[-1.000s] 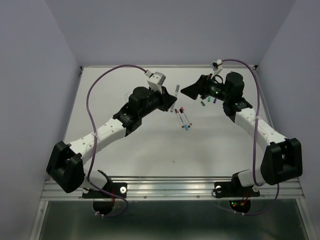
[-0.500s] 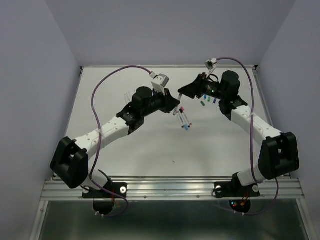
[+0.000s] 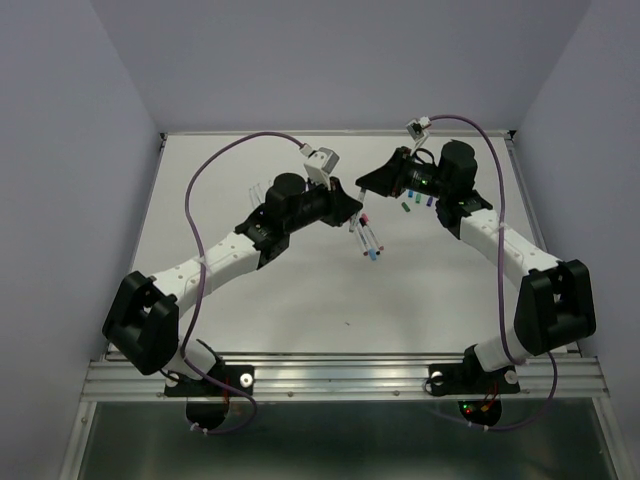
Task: Open the pen caps
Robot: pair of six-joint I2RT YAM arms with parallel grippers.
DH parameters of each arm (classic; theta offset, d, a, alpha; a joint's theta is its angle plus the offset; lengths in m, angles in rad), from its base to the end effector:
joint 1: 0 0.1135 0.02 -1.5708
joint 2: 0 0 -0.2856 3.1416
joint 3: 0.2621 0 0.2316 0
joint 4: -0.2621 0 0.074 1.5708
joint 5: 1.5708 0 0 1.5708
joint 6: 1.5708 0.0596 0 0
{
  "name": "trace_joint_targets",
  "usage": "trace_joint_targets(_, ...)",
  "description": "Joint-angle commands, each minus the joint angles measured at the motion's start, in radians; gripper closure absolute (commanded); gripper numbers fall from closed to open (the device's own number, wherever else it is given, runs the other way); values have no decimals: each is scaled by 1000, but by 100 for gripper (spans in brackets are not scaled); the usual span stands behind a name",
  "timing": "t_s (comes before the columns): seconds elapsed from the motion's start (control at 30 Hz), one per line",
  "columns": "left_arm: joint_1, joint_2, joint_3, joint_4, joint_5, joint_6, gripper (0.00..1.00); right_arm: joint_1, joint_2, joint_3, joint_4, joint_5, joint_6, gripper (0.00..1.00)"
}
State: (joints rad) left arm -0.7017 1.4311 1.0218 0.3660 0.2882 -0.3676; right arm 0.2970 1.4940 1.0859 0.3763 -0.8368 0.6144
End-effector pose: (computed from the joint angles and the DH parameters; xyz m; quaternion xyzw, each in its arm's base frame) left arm 0.2490 -0.2326 0.3567 0.2168 0.6883 -0.4380 0.5361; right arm 0.3132 0.1421 0.3609 -0.1754 0.6927 0.5418 0.4425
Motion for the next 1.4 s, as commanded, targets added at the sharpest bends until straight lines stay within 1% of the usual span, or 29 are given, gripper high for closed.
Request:
trace_joint_targets(0.0, 11, -8, 58, 86, -10, -31, 100, 11, 5, 42, 67, -27, 16, 66)
trace_joint_targets(0.17, 19, 11, 80, 103, 9, -57, 100, 11, 0, 42, 67, -27, 12, 66)
trace_joint_targets(0.23, 22, 15, 86, 109, 26, -67, 100, 11, -5, 42, 65, -16, 4, 80)
trace_joint_targets(0.3, 24, 20, 87, 110, 34, -68, 100, 11, -12, 39, 62, 4, -7, 99)
trace_joint_targets(0.5, 24, 20, 52, 110, 80, -62, 100, 11, -29, 51, 38, 77, -67, 99)
trace_joint_targets(0.53, 24, 19, 46, 111, 89, -63, 100, 11, -26, 63, 33, 93, -68, 97)
trace_joint_targets(0.63, 24, 12, 15, 110, 101, -70, 100, 11, -5, 83, 29, 105, -67, 84)
trace_joint_targets(0.8, 24, 2, -9, 111, 91, -80, 100, 11, 18, 92, 39, 77, -48, 80)
trace_joint_targets(0.83, 24, 2, -9, 111, 89, -80, 100, 11, 18, 91, 41, 76, -44, 76)
trace_joint_targets(0.9, 25, 3, -3, 111, 86, -82, 100, 11, 18, 86, 42, 67, -42, 73)
trace_joint_targets(0.93, 25, 6, 3, 111, 80, -83, 100, 11, 18, 85, 42, 59, -39, 68)
trace_joint_targets(1.0, 27, 9, 9, 111, 78, -85, 100, 11, 15, 80, 41, 50, -39, 65)
trace_joint_targets(1.03, 28, 9, 14, 111, 78, -86, 100, 11, 12, 77, 42, 48, -39, 58)
trace_joint_targets(1.07, 28, 12, 18, 113, 78, -87, 100, 11, 12, 75, 42, 48, -39, 56)
trace_joint_targets(1.1, 27, 15, 21, 116, 84, -85, 100, 11, 9, 74, 41, 48, -42, 48)
trace_joint_targets(1.17, 27, 18, 29, 116, 86, -87, 100, 11, 11, 74, 42, 53, -41, 48)
trace_joint_targets(1.2, 28, 19, 29, 116, 88, -87, 100, 11, 11, 74, 41, 53, -41, 51)
trace_joint_targets(1.27, 30, 17, 27, 116, 86, -88, 100, 11, 9, 74, 39, 64, -36, 67)
trace_joint_targets(1.37, 30, 14, 23, 116, 85, -88, 100, 11, 9, 74, 41, 62, -39, 81)
